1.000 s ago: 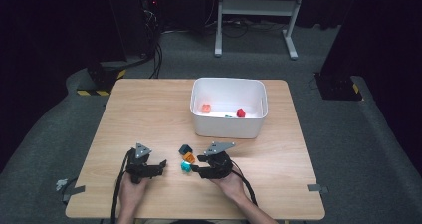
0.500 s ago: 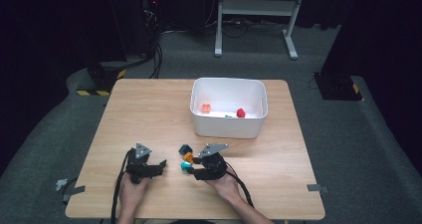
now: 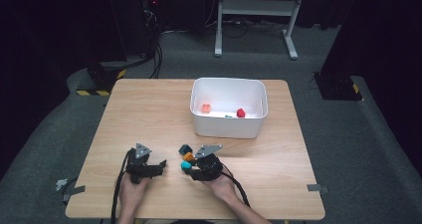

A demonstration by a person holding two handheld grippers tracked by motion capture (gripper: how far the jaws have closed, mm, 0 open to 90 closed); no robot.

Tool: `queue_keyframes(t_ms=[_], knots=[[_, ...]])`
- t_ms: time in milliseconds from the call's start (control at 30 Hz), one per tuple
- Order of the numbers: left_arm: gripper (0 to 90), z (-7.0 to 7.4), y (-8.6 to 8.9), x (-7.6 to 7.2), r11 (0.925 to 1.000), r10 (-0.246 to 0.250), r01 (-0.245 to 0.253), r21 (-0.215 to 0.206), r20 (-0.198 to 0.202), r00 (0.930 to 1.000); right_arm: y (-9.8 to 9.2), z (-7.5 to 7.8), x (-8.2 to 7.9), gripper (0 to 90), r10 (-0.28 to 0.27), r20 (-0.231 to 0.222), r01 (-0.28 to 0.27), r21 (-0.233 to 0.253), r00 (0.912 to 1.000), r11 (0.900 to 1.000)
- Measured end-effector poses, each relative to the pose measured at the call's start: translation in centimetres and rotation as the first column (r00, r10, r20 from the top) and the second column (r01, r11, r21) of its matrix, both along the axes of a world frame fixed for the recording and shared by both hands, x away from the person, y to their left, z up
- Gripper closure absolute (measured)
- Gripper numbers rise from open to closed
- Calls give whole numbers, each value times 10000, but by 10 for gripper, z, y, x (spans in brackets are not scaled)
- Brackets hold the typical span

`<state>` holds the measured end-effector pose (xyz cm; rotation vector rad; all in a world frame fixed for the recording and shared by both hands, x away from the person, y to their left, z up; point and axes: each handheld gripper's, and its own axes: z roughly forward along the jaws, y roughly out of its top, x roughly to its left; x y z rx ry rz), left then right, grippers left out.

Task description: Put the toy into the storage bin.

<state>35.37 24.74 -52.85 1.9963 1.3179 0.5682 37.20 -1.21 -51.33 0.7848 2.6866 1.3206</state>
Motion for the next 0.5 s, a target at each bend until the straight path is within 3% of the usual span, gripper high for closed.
queue_keyframes(t_ms=[500], knots=[[131, 0, 0, 0, 10000, 8, -8, 4, 2, 10000, -3, 1, -4, 669, 256, 129, -256, -12, 9996, 9997]])
